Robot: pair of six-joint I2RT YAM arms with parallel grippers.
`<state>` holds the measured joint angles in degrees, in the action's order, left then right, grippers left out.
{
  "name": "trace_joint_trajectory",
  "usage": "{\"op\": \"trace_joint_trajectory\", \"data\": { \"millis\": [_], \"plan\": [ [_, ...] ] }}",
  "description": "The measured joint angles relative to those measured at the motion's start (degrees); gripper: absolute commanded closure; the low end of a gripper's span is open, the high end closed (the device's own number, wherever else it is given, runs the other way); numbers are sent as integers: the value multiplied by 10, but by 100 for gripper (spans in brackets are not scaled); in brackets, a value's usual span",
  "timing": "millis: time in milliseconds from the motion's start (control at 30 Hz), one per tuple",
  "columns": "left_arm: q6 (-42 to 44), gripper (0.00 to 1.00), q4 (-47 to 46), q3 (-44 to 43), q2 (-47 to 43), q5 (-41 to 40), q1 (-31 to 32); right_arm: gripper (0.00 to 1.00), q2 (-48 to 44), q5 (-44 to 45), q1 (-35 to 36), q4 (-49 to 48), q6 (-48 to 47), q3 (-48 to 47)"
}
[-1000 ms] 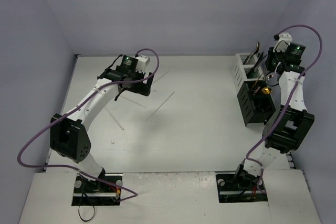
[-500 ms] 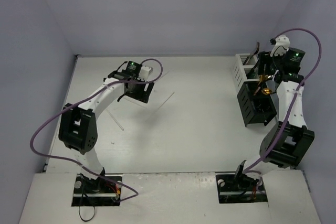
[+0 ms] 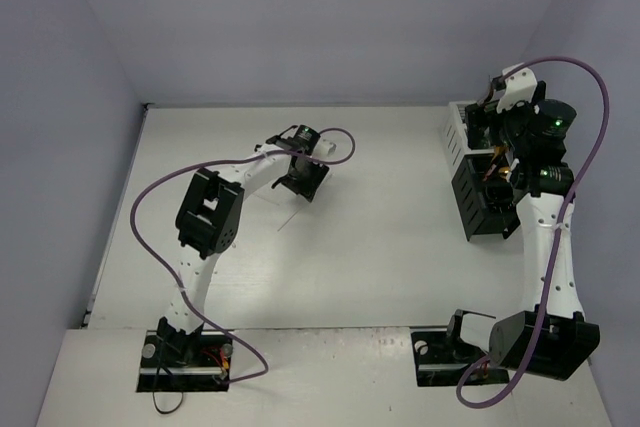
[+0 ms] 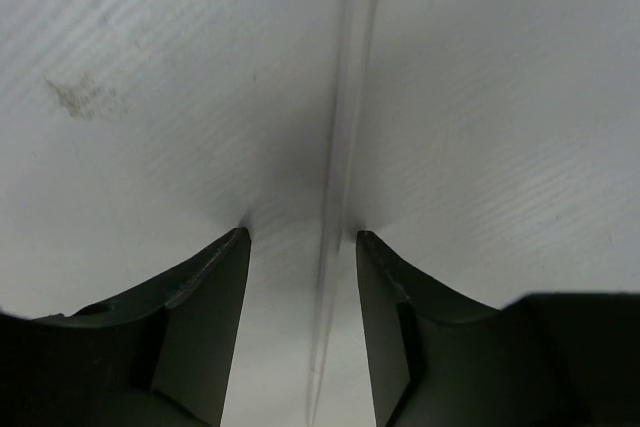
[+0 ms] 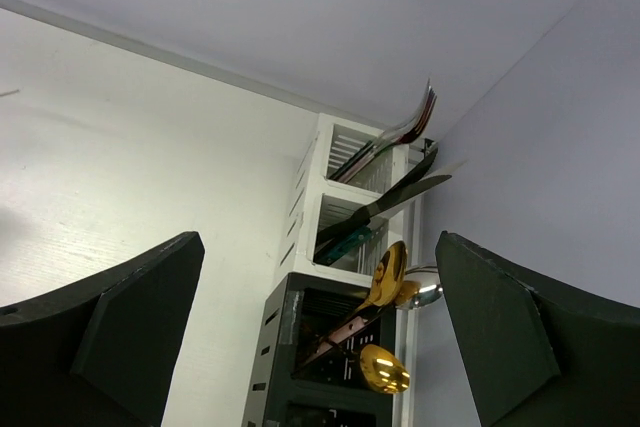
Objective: Sort the eating utensils into containers
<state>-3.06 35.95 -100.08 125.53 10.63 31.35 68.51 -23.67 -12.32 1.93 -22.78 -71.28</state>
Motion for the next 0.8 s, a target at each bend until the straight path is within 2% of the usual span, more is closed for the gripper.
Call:
{"op": "trace_joint_trajectory", "data": {
  "millis": [300,433,533,800],
  "plan": [
    [-4,75,-10,-75,51,-32,13,2,-6,-12,0,7,-12,10],
    [-4,87,-15,-79,55,-32,18,3,-9,-18,0,9,-20,10],
    [-5,99,-16,-79,55,-21,19,4,-13,-27,0,11,-28,10],
    [-22,100,-19,-67,46,-1,16,12,-32,-72,9,14,-37,10]
  ]
}}
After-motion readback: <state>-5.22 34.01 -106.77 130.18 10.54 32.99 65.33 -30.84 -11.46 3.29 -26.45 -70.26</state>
